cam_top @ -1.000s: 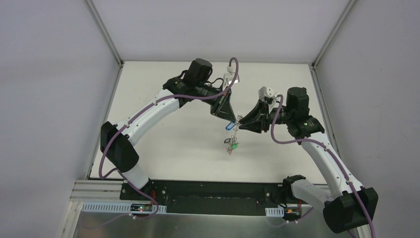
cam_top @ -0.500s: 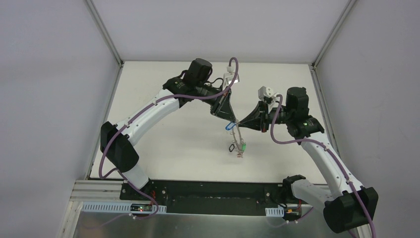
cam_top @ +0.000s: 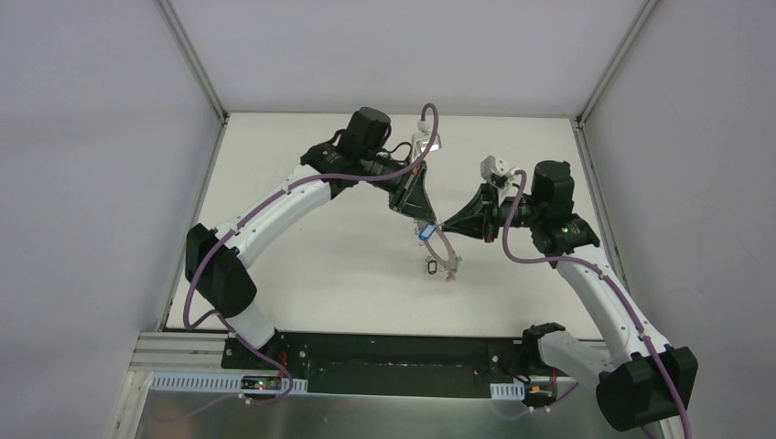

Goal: Put the keys on the keyring

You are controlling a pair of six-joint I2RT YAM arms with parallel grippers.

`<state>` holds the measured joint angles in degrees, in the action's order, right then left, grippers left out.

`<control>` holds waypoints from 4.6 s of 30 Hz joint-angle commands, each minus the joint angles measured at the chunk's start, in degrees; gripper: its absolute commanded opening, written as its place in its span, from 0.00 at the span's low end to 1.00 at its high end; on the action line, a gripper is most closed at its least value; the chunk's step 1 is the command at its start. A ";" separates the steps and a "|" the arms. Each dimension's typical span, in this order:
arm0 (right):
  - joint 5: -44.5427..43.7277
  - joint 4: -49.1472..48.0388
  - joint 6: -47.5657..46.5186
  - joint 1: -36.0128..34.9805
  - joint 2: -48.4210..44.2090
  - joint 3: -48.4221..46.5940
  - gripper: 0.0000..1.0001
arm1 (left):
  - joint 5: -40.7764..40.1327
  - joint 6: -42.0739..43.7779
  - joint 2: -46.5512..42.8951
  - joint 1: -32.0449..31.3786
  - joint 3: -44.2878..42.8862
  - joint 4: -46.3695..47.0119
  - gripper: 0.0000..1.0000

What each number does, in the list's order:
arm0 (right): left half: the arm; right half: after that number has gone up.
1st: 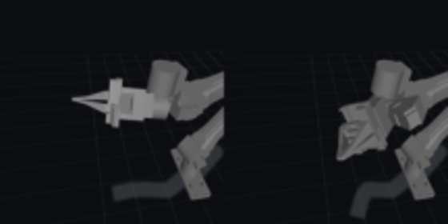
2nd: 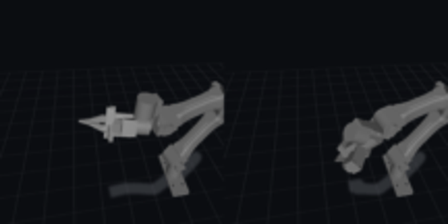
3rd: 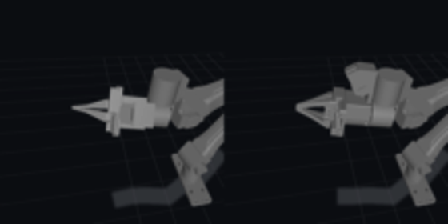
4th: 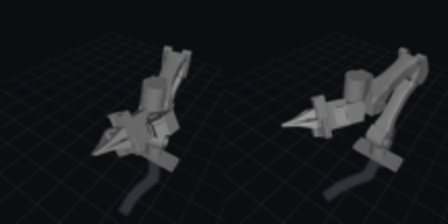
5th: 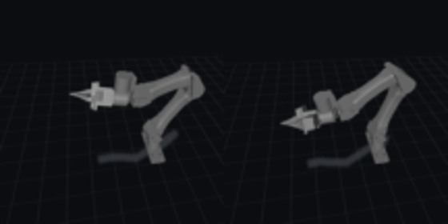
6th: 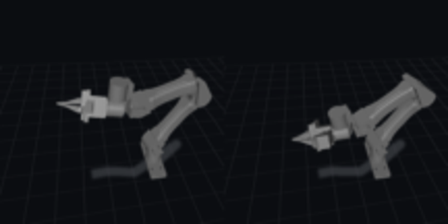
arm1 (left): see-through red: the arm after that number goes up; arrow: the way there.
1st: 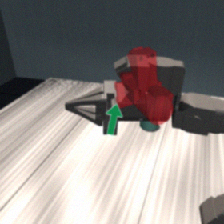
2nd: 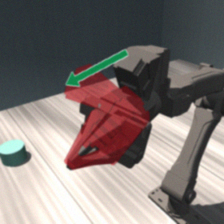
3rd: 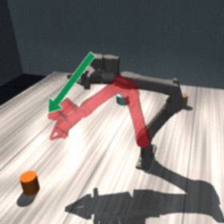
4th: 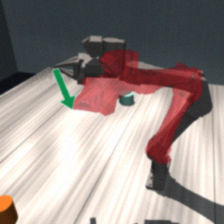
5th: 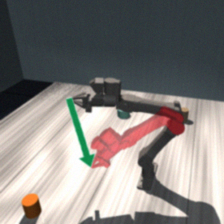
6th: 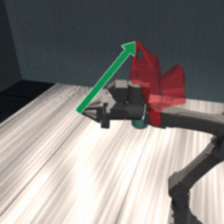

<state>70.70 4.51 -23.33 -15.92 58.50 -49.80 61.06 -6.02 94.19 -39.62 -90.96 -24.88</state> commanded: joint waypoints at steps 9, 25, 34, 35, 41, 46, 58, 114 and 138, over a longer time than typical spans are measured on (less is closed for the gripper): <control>0.45 -5.65 2.05 1.13 -1.81 -0.12 0.00 | 2.05 -2.98 -0.55 1.12 0.58 0.46 0.00; -1.44 -6.36 3.11 1.59 -1.54 -0.39 0.00 | 2.12 -2.42 1.95 1.13 -0.62 -4.65 0.00; -0.21 -6.89 3.56 1.59 -1.28 -0.14 0.00 | 2.20 -2.16 1.81 1.12 -0.89 -4.45 0.00; -0.21 -6.89 3.51 1.58 -1.28 -0.13 0.00 | 2.21 -1.99 1.66 1.12 -0.89 -4.33 0.00; 0.05 -6.89 3.45 1.65 -1.28 0.05 0.00 | 1.92 0.05 0.47 1.12 -0.76 -4.69 0.00; 0.66 -6.89 3.55 1.75 -1.37 0.22 0.00 | 0.76 3.14 -0.41 1.12 -0.80 -6.66 0.00; 2.75 -10.00 7.21 1.86 -0.37 1.09 0.00 | -3.94 3.26 -2.85 0.65 0.68 -4.54 0.00; 3.61 -16.26 13.38 1.88 0.39 2.58 0.00 | -6.45 6.59 -6.56 -1.87 4.69 -2.84 0.33; 3.75 -17.32 14.98 2.59 0.38 2.78 0.00 | -4.72 4.50 -4.70 -1.87 18.43 24.32 0.68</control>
<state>72.44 -8.80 -8.99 -13.85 59.53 -46.89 53.67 2.24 89.89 -40.95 -73.49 -12.80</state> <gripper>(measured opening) 0.007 0.677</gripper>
